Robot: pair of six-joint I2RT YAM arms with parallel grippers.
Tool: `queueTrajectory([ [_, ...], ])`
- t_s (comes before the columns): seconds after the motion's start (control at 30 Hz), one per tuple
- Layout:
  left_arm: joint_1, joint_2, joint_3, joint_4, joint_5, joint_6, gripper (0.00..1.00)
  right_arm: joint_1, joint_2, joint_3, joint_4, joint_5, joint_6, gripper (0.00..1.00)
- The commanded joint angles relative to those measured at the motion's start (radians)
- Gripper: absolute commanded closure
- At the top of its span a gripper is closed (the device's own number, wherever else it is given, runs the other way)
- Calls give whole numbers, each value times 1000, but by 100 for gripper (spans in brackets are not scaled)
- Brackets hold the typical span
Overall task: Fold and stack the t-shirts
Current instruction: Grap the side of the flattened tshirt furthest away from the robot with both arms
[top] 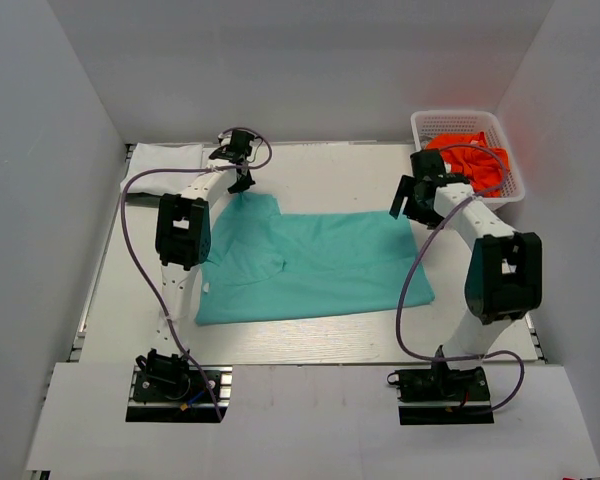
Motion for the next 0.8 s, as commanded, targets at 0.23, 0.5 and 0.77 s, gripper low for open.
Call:
queueTrajectory([
  [0.23,4,-111,-150,50,19,13,100,3,234,192,149,-4,39,12],
  [0.5,4,-168,-202,96,28,22,100,8,337,195,275,31,16,19],
  [0.77,4,-168,-213,105,48,22,100,11,365,160,349,57,3,29],
])
